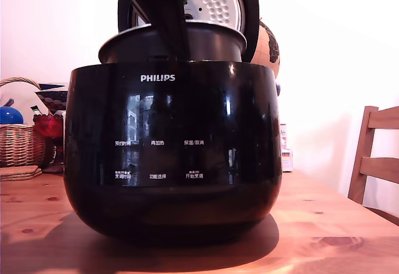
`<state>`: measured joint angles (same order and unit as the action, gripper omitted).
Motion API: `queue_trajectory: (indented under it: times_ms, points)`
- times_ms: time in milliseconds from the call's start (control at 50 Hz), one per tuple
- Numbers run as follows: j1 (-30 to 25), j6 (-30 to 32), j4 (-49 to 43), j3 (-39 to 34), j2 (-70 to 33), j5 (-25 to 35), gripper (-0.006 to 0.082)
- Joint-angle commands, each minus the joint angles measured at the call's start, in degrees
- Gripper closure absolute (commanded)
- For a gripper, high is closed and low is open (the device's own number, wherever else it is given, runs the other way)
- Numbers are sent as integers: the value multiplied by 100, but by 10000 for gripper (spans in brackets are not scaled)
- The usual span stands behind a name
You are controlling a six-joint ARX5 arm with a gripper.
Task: Place the pot you are holding inside the rice cooker
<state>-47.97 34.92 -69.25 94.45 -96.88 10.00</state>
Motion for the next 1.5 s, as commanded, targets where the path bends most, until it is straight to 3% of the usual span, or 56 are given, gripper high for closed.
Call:
queue_trajectory:
  times_ms: [0, 420, 860, 1280, 1480]
  points:
    - [-133, -46, -146, 94, -31, 155, 788]
    - [-269, -107, -179, 94, -195, 79, 788]
    - [-501, -111, -116, 94, -203, -708, 788]
    - [-551, -302, -140, 94, -203, -592, 788]
    - [-538, -302, -210, 94, -203, -267, 738]
